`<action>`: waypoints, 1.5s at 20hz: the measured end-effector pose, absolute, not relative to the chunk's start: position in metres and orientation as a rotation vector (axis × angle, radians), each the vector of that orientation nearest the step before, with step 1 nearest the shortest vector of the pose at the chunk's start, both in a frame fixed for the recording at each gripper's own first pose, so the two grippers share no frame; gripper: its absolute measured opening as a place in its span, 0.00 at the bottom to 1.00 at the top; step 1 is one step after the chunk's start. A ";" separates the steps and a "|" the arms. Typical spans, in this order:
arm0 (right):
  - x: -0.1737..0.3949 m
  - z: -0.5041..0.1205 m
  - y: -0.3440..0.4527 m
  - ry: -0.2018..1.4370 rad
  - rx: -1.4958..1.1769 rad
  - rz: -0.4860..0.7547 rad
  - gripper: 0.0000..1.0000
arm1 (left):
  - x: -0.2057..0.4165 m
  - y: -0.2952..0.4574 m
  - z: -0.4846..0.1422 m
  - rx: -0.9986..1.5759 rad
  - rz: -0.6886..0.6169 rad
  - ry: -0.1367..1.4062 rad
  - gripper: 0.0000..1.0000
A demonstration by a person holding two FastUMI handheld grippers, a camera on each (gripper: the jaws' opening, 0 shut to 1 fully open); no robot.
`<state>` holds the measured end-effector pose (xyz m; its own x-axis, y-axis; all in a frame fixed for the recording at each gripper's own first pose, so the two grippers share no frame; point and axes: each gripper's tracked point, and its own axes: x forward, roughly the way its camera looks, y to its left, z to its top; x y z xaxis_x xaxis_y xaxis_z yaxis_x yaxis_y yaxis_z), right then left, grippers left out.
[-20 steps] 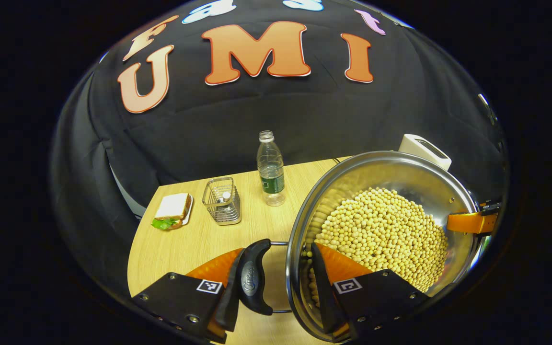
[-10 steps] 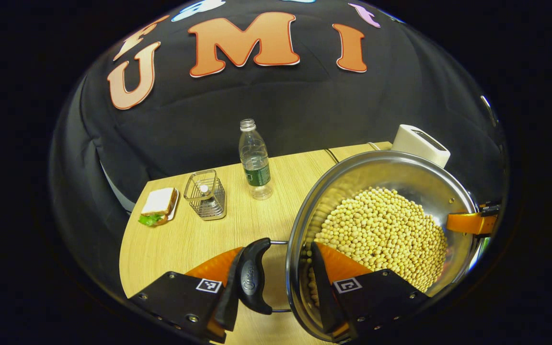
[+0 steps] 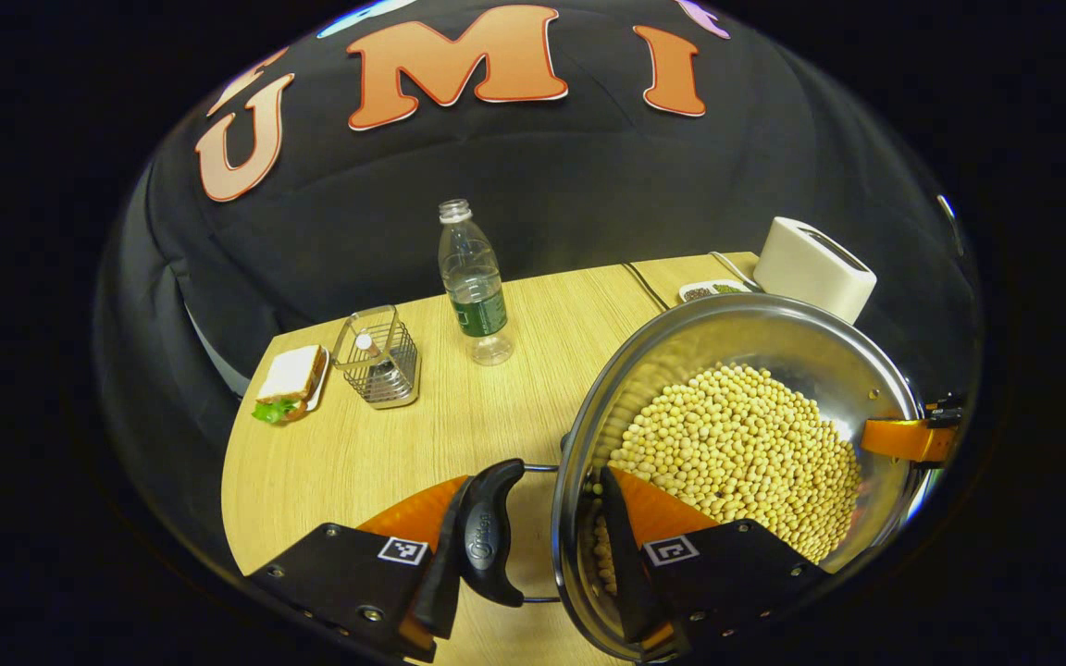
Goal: First push the handle of the pot to place it horizontally, then grasp the pot with both hands and set it on the induction cooktop.
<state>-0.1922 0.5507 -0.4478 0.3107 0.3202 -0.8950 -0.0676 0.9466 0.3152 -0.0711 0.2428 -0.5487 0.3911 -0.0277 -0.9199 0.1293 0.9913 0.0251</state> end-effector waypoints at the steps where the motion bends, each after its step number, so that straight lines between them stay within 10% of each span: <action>1: -0.191 -0.445 0.548 1.241 0.235 0.260 0.52 | -0.069 0.242 -0.550 0.101 -0.098 1.168 0.67; 21: -0.160 -0.430 0.516 1.298 0.240 0.318 0.48 | -0.081 0.244 -0.544 0.100 -0.010 1.242 0.70; 30: -0.126 -0.391 0.464 1.153 0.071 0.289 0.76 | -0.084 0.240 -0.535 0.211 0.023 1.206 0.83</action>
<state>-0.1261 0.4642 -0.3905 0.3732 0.2617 -0.8901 -0.1886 0.9607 0.2034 -0.0842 0.2395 -0.5351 0.3588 0.1297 -0.9243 0.0949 0.9801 0.1744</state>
